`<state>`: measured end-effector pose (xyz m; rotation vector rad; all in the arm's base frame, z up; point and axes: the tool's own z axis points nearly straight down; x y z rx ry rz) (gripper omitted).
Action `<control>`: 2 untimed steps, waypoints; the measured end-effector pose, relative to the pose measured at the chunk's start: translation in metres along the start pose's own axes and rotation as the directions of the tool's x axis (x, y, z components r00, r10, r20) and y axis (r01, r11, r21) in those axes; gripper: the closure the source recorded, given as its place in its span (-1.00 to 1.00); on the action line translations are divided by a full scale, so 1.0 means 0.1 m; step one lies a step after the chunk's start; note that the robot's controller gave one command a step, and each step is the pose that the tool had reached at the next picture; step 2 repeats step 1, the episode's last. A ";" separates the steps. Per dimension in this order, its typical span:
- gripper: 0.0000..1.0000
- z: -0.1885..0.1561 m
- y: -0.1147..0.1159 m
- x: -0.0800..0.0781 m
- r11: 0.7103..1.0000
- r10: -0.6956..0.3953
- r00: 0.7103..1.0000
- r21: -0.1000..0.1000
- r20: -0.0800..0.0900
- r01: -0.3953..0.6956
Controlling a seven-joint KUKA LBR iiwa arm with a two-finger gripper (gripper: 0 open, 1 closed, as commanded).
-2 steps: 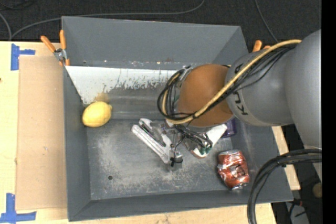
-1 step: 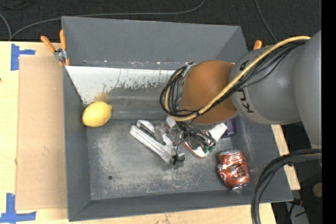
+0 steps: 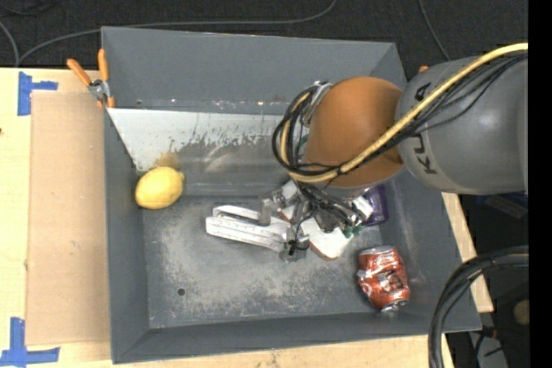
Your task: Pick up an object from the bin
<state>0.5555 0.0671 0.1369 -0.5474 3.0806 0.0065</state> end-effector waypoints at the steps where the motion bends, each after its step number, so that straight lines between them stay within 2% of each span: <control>1: 1.00 -0.39 0.00 0.00 1.000 0.000 1.000 0.000 -0.002 0.000; 2: 1.00 -0.39 0.00 0.00 1.000 0.000 1.000 0.000 -0.002 0.000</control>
Offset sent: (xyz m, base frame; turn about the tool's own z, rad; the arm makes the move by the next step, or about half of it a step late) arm -0.0004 0.0000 0.0392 -0.0009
